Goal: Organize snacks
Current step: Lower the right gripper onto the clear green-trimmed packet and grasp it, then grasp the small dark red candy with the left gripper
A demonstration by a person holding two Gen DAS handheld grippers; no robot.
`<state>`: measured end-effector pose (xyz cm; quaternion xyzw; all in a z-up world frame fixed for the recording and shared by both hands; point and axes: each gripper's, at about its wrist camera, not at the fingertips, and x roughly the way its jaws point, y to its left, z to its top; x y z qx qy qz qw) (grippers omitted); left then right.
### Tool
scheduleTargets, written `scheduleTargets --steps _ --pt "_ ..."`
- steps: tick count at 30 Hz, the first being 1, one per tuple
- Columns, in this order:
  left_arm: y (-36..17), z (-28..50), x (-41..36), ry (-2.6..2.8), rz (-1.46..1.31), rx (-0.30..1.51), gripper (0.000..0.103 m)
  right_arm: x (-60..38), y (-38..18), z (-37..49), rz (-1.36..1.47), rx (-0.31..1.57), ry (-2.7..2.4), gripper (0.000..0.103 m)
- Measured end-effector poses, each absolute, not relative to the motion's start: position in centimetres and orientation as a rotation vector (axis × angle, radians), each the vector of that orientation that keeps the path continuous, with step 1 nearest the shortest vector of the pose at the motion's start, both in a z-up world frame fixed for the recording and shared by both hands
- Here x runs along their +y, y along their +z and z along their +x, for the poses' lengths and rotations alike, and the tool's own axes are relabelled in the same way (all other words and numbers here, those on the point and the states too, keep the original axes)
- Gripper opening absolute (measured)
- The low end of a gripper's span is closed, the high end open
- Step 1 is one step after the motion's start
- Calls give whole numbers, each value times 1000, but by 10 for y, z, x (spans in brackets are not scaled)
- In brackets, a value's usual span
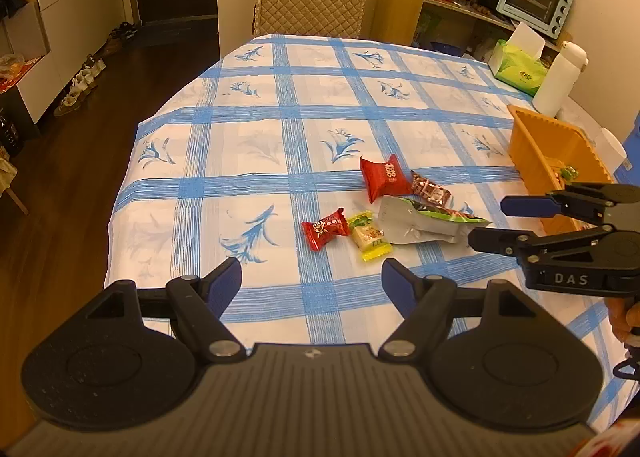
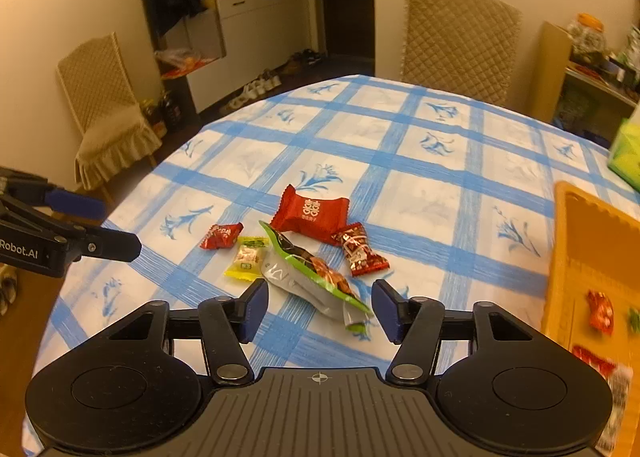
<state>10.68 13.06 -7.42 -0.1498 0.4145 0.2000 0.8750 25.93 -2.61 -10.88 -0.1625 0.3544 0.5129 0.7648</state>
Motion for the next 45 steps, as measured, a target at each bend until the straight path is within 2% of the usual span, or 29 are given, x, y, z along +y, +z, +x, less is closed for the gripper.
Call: scheduleTargets --steps 18,23,31,33,34,37,39,45 --pt "-91 122 148 431 -308 910 75 26 -144 276 -583 742 1205 48" --pt "-93 122 150 432 -308 915 75 33 -150 272 -632 730 1239 38" --pt "-98 123 153 423 -299 922 75 28 -148 263 -647 728 1247 33" --pt "-99 124 152 419 -293 923 74 25 -146 262 -628 741 1229 29" --pt "-100 125 152 417 -285 924 74 23 -145 261 -615 752 1220 23" --pt "-101 127 149 404 -255 924 73 18 -141 262 -569 788 1185 22" --pt "-102 129 148 393 -240 925 68 15 -137 261 -538 813 1162 22" --pt "-108 139 145 360 -169 934 66 8 -124 264 -475 883 1098 22"
